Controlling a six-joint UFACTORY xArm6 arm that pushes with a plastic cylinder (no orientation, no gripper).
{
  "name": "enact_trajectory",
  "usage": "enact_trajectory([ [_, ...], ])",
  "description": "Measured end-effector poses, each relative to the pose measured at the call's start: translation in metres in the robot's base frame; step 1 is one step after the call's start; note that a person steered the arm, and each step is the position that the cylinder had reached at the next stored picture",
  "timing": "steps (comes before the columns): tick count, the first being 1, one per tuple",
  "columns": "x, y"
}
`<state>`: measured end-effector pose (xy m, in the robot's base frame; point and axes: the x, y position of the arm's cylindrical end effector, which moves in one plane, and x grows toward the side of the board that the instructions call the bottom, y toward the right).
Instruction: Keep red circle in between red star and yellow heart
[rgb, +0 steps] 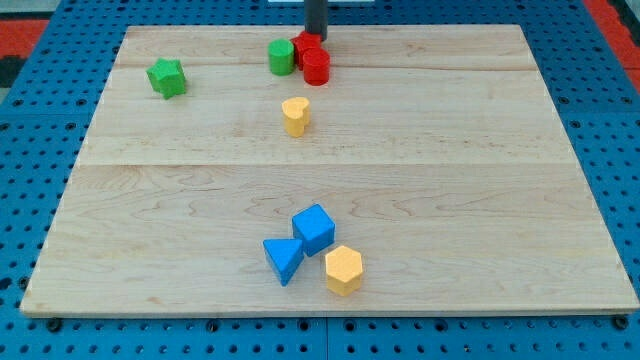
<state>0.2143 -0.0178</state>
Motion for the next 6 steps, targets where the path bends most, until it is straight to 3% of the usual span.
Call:
enact_trajectory([
  [4,0.051,0.051],
  [6,0.077,0.016],
])
